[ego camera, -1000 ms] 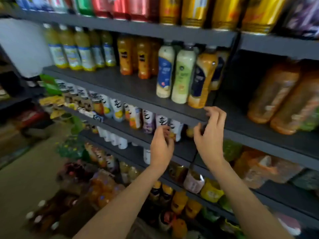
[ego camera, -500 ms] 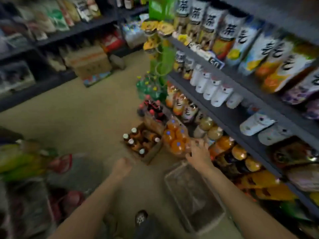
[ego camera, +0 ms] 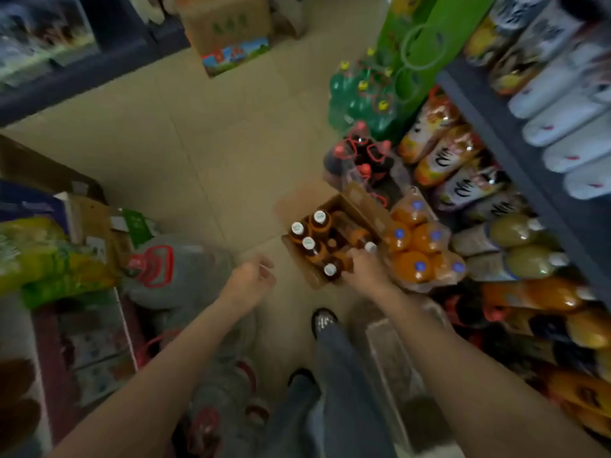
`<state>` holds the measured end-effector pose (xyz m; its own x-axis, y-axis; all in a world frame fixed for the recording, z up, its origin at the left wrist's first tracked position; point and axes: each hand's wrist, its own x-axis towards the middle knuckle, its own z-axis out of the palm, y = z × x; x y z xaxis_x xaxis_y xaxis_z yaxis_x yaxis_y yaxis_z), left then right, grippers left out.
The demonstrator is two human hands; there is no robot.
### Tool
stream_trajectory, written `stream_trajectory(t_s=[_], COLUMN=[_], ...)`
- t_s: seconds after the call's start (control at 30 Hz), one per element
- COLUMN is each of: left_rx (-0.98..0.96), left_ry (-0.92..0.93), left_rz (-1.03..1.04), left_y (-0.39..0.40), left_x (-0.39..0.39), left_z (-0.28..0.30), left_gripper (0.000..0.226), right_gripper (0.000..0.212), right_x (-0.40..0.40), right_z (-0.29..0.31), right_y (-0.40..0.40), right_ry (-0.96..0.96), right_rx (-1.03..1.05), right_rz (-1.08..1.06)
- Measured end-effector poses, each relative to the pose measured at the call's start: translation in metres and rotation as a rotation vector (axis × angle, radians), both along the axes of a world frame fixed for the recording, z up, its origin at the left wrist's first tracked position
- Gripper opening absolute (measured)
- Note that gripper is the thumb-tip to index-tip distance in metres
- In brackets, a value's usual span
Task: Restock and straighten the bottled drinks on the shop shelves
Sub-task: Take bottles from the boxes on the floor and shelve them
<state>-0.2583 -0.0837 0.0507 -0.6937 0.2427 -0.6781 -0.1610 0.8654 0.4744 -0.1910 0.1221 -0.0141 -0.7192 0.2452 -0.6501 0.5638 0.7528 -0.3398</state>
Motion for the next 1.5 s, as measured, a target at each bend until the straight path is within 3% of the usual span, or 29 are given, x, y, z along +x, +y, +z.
stream_trajectory(t_s=[0.2, 0.33, 0.47, 0.57, 0.63, 0.67, 0.73, 0.87, 0.93, 1.03, 1.1, 1.23, 1.5], left_rx=[-0.012, 0.066, 0.181, 0.39, 0.562, 0.559, 0.521, 0.387, 0.313, 0.288, 0.268, 0.24, 0.337], left_ry=[-0.001, -0.022, -0.099, -0.136, -0.163, -0.181, -0.199, -0.156, -0.132, -0.122, -0.111, -0.115, -0.152], left_rz=[0.076, 0.084, 0.086, -0.022, 0.009, 0.069, 0.215, 0.43, 0.484, 0.628, 0.676, 0.643, 0.515], left_y=[0.009, 0.008, 0.014, 0.03, 0.045, 0.051, 0.064, 0.066, 0.056, 0.035, 0.023, 0.01, 0.029], left_x=[-0.06, -0.056, -0.053, -0.066, -0.076, -0.08, -0.088, -0.097, -0.097, -0.089, -0.084, -0.08, -0.069], left_z=[-0.091, -0.13, -0.142, -0.136, -0.132, -0.133, -0.132, -0.134, -0.139, -0.147, -0.152, -0.162, -0.15], left_gripper=[0.015, 0.024, 0.042, 0.067, 0.077, 0.08, 0.087, 0.063, 0.063, 0.06, 0.059, 0.061, 0.054], right_gripper=[0.05, 0.031, 0.022, 0.024, 0.027, 0.03, 0.034, 0.024, 0.032, 0.07, 0.076, 0.065, 0.035], right_x=[-0.09, -0.103, -0.099, -0.121, -0.152, -0.168, -0.191, -0.192, -0.174, -0.135, -0.111, -0.083, -0.074], right_z=[-0.118, -0.157, -0.13, -0.078, -0.036, -0.018, -0.001, -0.03, -0.068, -0.131, -0.164, -0.199, -0.174], right_y=[-0.031, -0.034, -0.018, 0.001, 0.011, 0.014, 0.02, 0.03, 0.041, 0.043, 0.027, -0.008, 0.015], right_ry=[0.013, 0.02, 0.079, 0.336, 0.471, 0.517, 0.577, 0.523, 0.395, -0.031, -0.196, -0.142, 0.157], right_rx=[-0.081, 0.088, 0.017, -0.05, -0.125, -0.177, -0.284, -0.603, -0.489, -0.146, -0.081, 0.158, 0.196], right_rz=[0.107, 0.272, 0.387, 0.437, 0.474, 0.478, 0.398, -0.075, -0.097, 0.369, 0.541, 0.53, 0.09])
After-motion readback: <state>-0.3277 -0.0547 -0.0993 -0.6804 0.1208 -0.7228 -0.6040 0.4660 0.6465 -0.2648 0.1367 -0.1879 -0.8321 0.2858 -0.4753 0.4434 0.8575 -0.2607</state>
